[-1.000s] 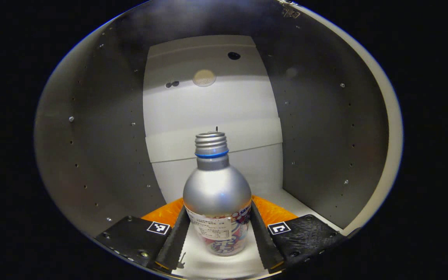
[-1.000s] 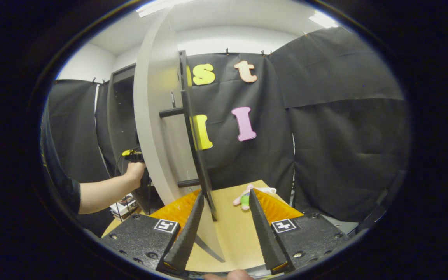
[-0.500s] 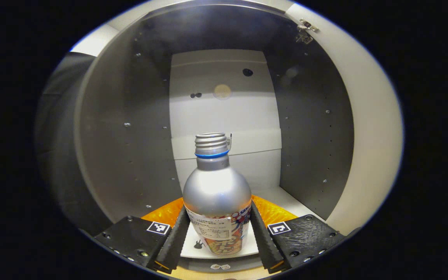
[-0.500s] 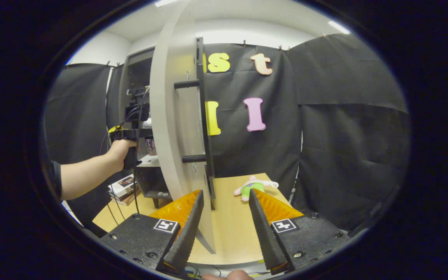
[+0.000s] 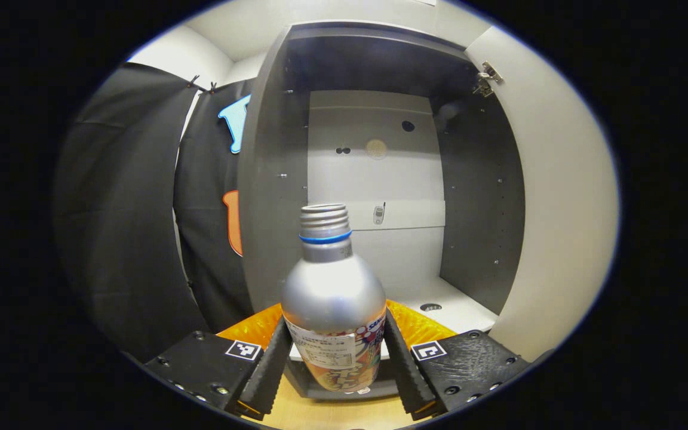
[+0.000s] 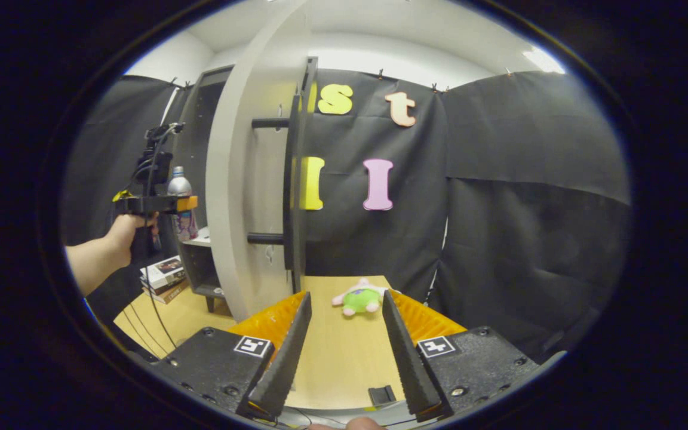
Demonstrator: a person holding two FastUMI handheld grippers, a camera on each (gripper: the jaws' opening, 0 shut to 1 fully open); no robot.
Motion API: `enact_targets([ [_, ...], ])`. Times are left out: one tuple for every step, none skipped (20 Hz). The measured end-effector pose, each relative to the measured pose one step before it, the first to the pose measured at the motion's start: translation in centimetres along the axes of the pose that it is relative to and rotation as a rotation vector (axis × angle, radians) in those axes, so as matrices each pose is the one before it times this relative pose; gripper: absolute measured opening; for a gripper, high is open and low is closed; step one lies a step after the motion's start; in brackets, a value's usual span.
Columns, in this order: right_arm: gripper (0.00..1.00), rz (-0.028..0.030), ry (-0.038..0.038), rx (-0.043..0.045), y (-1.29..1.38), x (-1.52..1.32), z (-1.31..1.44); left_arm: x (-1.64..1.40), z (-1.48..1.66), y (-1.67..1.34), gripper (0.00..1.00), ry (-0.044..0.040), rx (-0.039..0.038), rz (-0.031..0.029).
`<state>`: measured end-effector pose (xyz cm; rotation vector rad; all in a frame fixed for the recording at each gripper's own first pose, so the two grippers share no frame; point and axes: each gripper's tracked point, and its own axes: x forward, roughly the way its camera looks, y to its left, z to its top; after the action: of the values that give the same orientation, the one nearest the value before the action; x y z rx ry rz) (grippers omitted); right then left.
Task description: Open the cabinet door with the right hand, grasp the bottle in the cabinet with the left hand and place it on the coaster, then close the cabinet door with the right hand.
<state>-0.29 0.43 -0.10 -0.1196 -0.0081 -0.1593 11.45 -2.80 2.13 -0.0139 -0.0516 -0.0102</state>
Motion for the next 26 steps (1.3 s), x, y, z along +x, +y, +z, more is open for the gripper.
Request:
enact_targets([
  [0.77,0.00082,0.00164,0.00112,0.150,0.068,0.208,-0.525,-0.450,0.404,0.76,-0.00294,0.01095,0.00102],
  [0.77,0.00160,-0.00045,0.00910,0.232,0.123,0.122,-0.710,-0.482,0.292,0.76,-0.00157,0.00573,0.00480],
  [0.76,-0.00610,0.00536,0.00570,-0.072,0.063,-0.210,-0.639,-0.303,0.203,0.76,-0.00798,0.00173,0.00064],
  [0.76,-0.02675,0.00921,-0.00756,-0.459,-0.019,-0.319,-0.531,-0.507,-0.015,0.76,-0.00761,-0.00509,-0.01337],
  [0.76,-0.02637,0.00852,-0.02044,-0.690,-0.331,-0.443,-0.463,-0.433,-0.063,0.76,-0.00456,-0.00852,-0.01636],
  [0.77,-0.01317,0.01014,-0.02342,-0.238,-0.170,-0.383,-0.625,-0.557,0.096,0.76,-0.00700,-0.00701,-0.00841],
  [0.78,-0.00660,0.01341,-0.02188,-0.026,0.230,-0.279,-0.572,-0.581,0.458,0.76,-0.00746,0.00123,0.00306],
  [0.78,0.00081,0.01583,-0.01869,0.055,-0.114,-0.456,-0.506,-0.561,0.464,0.76,-0.00862,0.00683,0.00463],
  [0.78,0.00030,0.01334,-0.01455,-0.026,-0.251,-0.453,-0.557,-0.667,0.151,0.76,-0.00655,0.00776,-0.00255],
  [0.81,0.00381,0.01311,-0.01554,0.189,-0.261,-0.476,-0.615,-0.644,-0.263,0.76,-0.00788,0.00511,-0.02044],
  [0.78,0.00909,0.01325,-0.02501,0.312,0.045,-0.369,-0.456,-0.658,-0.363,0.76,-0.01458,0.00446,-0.02300],
  [0.78,0.01216,0.01728,-0.03859,0.546,0.131,-0.462,-0.664,-0.614,-0.117,0.76,-0.01220,0.00429,-0.01269],
  [0.81,0.01104,0.01818,-0.04005,0.642,0.362,-0.241,-0.639,-0.811,-0.058,0.76,-0.00697,0.00183,-0.01060],
  [0.81,0.01262,0.01564,-0.03304,0.627,0.204,-0.253,-0.670,-0.951,0.115,0.76,0.00150,0.00852,0.00459],
  [0.81,0.00930,0.01008,-0.02437,0.249,0.162,-0.076,-0.692,-0.994,0.261,0.76,0.00248,0.01130,0.00443],
  [0.82,0.00684,0.00289,-0.01729,0.416,0.094,0.036,-0.594,-0.816,0.014,0.76,-0.00448,-0.00074,0.00084],
  [0.78,0.00381,-0.00414,-0.01189,0.357,-0.148,-0.412,-0.474,-0.811,-0.393,0.76,-0.00849,-0.01778,-0.01018],
  [0.78,0.00098,-0.01350,-0.00936,0.526,-0.329,-0.089,-0.415,-0.778,-0.535,0.76,-0.01020,-0.02814,-0.02519],
  [0.78,0.00236,-0.01164,-0.00985,0.804,-0.834,-0.212,-0.486,-0.596,-0.219,0.76,-0.00724,-0.02207,-0.00832],
  [0.78,0.00828,0.00160,-0.01050,0.700,-0.283,-0.400,-0.433,-0.602,0.195,0.76,-0.00860,-0.01535,0.00244],
  [0.78,0.01142,0.01833,-0.00904,0.611,0.124,-0.893,-0.433,-0.748,0.346,0.76,-0.00467,-0.00822,0.00690],
  [0.78,0.01290,0.02866,-0.01016,0.503,0.393,-0.944,-0.343,-0.835,0.486,0.76,-0.00095,0.00102,0.01405],
  [0.78,0.01071,0.02547,-0.00929,0.644,0.703,-0.800,-0.409,-1.007,0.641,0.76,0.00776,0.01235,0.02055],
  [0.78,0.00562,0.02296,-0.00953,0.553,0.258,-0.767,-0.594,-1.077,0.587,0.76,0.01124,0.01483,0.02005],
  [0.78,0.00790,0.02322,-0.00924,0.166,0.115,-0.239,-0.300,-0.850,0.138,0.76,-0.00282,0.00253,0.00548],
  [0.78,0.00947,0.02135,-0.01137,0.372,0.141,-0.643,-0.319,-1.066,0.274,0.76,0.00462,-0.00079,0.00637],
])
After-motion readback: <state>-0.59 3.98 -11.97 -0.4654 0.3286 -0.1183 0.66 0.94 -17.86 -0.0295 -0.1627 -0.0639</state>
